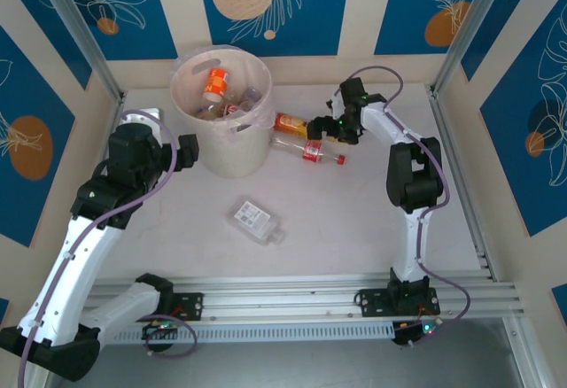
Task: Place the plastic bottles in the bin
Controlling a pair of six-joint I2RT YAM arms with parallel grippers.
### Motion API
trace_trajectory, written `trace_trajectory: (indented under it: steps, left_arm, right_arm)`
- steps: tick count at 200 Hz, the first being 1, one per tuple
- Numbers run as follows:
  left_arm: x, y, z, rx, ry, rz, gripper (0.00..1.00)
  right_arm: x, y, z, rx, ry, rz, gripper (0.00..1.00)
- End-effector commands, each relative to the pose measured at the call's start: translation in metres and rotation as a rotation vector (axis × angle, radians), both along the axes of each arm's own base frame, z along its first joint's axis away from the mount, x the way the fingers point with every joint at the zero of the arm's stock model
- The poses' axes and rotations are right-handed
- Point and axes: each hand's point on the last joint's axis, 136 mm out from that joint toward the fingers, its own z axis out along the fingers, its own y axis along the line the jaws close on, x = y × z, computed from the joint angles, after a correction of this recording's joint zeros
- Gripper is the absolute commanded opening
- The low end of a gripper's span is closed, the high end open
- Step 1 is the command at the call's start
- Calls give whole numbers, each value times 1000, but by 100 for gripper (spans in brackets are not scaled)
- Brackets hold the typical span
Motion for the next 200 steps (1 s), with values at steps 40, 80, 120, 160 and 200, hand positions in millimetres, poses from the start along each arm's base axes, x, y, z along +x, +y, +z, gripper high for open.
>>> trace_trajectory:
  steps: [40, 80, 120, 160, 200]
  left_arm:
    - [-2, 3, 10, -12, -17, 10, 100]
    - [-1, 2, 11, -16, -20, 9, 99]
    - [0, 1, 9, -16, -15, 8, 99]
    - [0, 2, 9, -14, -17, 12, 99]
    - [-1, 3, 9, -6, -17, 12, 99]
  right_arm:
    - [-16, 10, 7, 82, -8, 48, 100]
    - [-29, 14, 7, 83, -4, 66, 100]
    - [-44, 30, 20, 101, -8, 109, 98]
    - [-65, 46, 15, 79, 12, 170, 98]
    - [-62, 44, 17, 37, -13, 165, 98]
